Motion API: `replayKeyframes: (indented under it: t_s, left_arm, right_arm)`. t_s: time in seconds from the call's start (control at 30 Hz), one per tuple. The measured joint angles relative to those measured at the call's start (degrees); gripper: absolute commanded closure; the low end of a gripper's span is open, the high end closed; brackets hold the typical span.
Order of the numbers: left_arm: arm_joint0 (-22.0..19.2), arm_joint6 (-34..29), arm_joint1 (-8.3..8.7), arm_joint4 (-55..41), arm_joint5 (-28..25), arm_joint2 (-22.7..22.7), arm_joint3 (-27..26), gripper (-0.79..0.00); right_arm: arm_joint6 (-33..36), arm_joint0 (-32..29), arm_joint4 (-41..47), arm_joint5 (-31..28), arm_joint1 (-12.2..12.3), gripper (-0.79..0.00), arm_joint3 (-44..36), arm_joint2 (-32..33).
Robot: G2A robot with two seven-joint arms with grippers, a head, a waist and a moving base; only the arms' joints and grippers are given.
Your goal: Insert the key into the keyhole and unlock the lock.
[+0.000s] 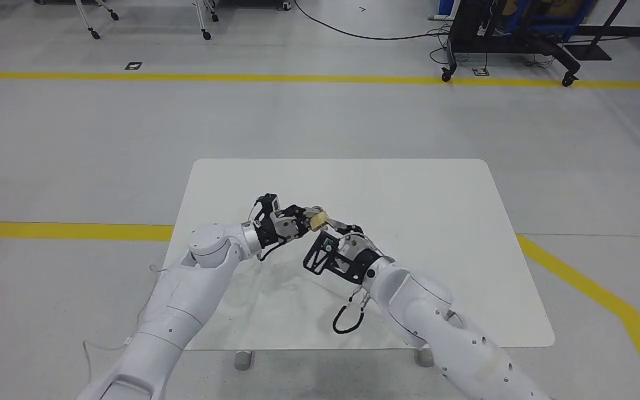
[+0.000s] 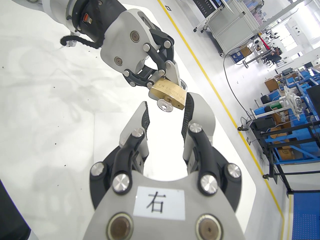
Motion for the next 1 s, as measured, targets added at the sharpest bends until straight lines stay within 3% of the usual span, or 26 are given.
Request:
replayKeyframes:
  t_s: [0.3, 0.47, 0.6, 0.67, 1.0]
  left_arm:
    - [-0.1, 0.0, -0.12, 0.6, 0.3, 0.2, 0.1, 0.000]
    - [-0.3, -0.3, -0.16, 1.1, 0.5, 0.4, 0.2, 0.000]
    - [-0.4, -0.6, -0.21, 1.3, 0.6, 0.5, 0.3, 0.000]
    - [-0.4, -0.7, -0.23, 1.3, 0.6, 0.5, 0.3, 0.000]
    - [-0.6, -1.6, -0.31, 1.8, 0.4, 0.7, 0.5, 0.000]
  right_arm:
    - [0.1, -1.3, -2.4, -0.5, -0.2, -0.246, -0.6, 0.1]
    - [0.6, -0.5, -2.2, 0.1, -0.6, -0.099, 0.3, -0.1]
    - [1.1, -0.1, -2.2, 0.8, -1.0, -0.058, 0.7, -0.2]
    - [1.4, 0.1, -2.4, 1.2, -1.2, 0.000, 1.0, -0.4]
    - [0.9, 0.2, 3.8, 2.0, -2.0, 0.000, 2.0, 1.1]
